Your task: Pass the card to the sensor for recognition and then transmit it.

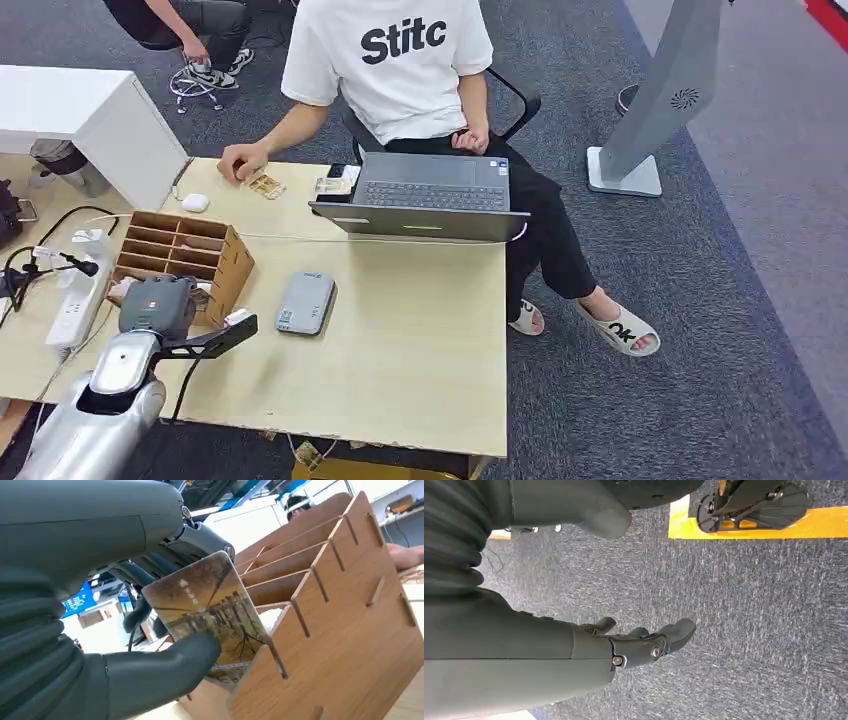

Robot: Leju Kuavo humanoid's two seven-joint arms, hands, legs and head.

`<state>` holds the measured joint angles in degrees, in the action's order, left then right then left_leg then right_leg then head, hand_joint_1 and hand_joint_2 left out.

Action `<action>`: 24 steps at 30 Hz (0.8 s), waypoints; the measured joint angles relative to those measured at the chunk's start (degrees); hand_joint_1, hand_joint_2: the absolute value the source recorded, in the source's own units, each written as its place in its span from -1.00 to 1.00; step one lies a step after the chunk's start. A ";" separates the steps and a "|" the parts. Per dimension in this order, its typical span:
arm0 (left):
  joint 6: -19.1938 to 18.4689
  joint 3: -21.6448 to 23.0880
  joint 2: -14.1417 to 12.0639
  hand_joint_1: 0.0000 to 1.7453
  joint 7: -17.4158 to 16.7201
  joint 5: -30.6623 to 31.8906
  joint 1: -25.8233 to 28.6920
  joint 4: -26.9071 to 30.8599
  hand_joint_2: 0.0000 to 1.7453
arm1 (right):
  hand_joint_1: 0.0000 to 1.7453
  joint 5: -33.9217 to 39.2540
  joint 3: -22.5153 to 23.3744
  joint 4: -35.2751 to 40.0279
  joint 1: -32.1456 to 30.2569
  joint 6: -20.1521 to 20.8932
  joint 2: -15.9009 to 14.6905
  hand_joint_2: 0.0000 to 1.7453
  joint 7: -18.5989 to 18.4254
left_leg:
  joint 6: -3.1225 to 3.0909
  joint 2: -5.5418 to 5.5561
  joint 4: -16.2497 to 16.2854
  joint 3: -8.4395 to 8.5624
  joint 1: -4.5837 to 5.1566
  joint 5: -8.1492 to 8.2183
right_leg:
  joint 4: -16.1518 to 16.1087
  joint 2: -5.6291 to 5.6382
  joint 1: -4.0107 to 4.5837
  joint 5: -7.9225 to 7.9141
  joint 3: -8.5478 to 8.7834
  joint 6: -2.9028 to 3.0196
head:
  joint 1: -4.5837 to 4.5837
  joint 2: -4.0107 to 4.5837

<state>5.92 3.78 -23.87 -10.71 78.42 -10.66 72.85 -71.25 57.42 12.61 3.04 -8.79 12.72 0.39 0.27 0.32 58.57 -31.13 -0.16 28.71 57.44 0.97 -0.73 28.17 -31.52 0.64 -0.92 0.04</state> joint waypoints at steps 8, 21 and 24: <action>4.13 -0.20 1.11 1.00 0.79 0.44 0.60 0.06 1.00 | -1.00 -0.17 0.07 0.00 -0.02 -0.09 0.00 1.00 0.31 | 0.00 0.00 0.00 0.00 0.00 0.00 | 0.00 0.00 0.00 0.00 0.00 0.00 | 0.02 -0.02; 16.81 -3.95 3.47 1.00 6.84 -6.51 1.60 10.98 1.00 | -1.00 -0.24 0.98 0.00 -0.03 -0.55 0.00 1.00 0.99 | 0.00 0.01 0.01 0.00 0.00 0.00 | 0.00 -0.01 0.00 0.00 0.00 0.00 | 0.00 0.00; 17.27 -5.25 3.89 1.00 7.30 -8.24 1.45 14.10 1.00 | -1.00 -0.37 1.05 0.00 -0.05 -0.70 0.00 1.00 1.01 | 0.00 -0.01 0.01 0.02 0.00 -0.01 | 0.00 0.00 0.00 -0.01 -0.01 0.00 | 0.00 0.00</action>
<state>23.19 -1.47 -19.98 -3.41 70.18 -9.21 86.95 -71.63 58.47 12.61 2.99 -9.49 12.72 1.40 0.27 0.31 58.57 -31.12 -0.16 28.70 57.44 0.97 -0.73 28.17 -31.53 0.64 -0.92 0.04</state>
